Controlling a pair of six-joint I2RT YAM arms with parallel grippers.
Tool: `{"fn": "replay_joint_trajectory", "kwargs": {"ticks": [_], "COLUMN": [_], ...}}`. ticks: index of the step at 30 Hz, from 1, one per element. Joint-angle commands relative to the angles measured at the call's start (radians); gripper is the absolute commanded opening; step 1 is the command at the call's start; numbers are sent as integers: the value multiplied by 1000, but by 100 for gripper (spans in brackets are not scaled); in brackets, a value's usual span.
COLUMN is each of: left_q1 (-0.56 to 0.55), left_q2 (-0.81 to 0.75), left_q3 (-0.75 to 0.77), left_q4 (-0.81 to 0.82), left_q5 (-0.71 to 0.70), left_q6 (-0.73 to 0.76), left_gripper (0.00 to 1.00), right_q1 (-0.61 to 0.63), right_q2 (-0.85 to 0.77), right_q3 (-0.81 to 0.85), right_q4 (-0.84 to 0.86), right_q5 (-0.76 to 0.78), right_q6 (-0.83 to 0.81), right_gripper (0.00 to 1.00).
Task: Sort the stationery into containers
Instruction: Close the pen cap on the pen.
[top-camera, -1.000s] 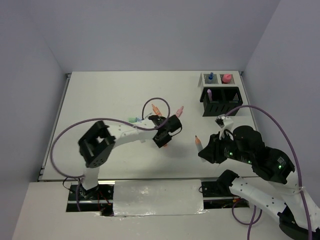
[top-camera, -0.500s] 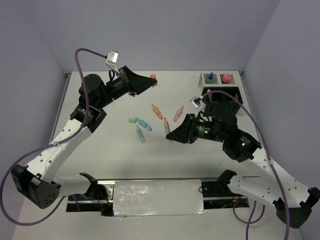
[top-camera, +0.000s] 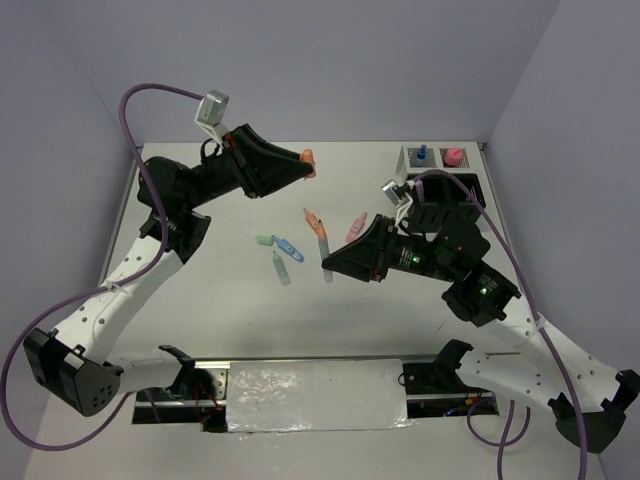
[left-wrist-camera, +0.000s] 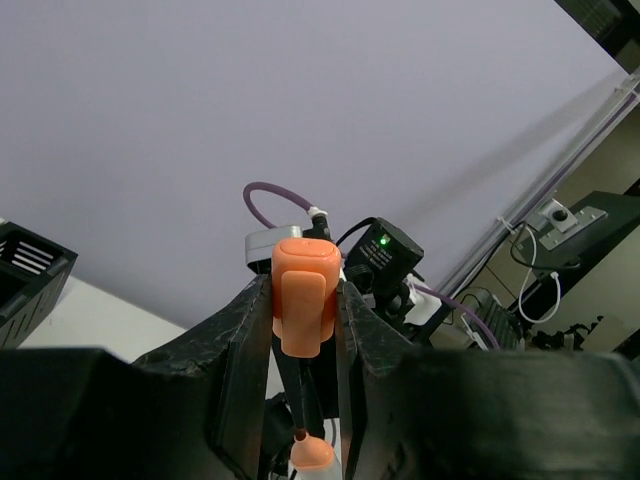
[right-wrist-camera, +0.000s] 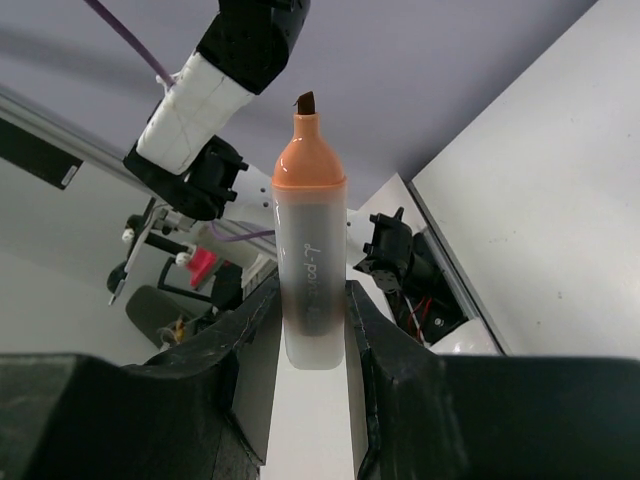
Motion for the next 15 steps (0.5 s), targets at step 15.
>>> {"fn": "replay_joint_trajectory", "kwargs": {"ticks": [15], "left_q1": [-111], "left_q2": [-121], "left_q3": [-72], "left_q4": [-110], "left_q5": [-105], "left_q6": [87], "left_gripper": [6], "right_q1": [5], "right_q2": [67], "right_q3": [171], "right_q4": [23], "right_q5": [-43], "right_q6": [-213], "right_gripper": [9]}}
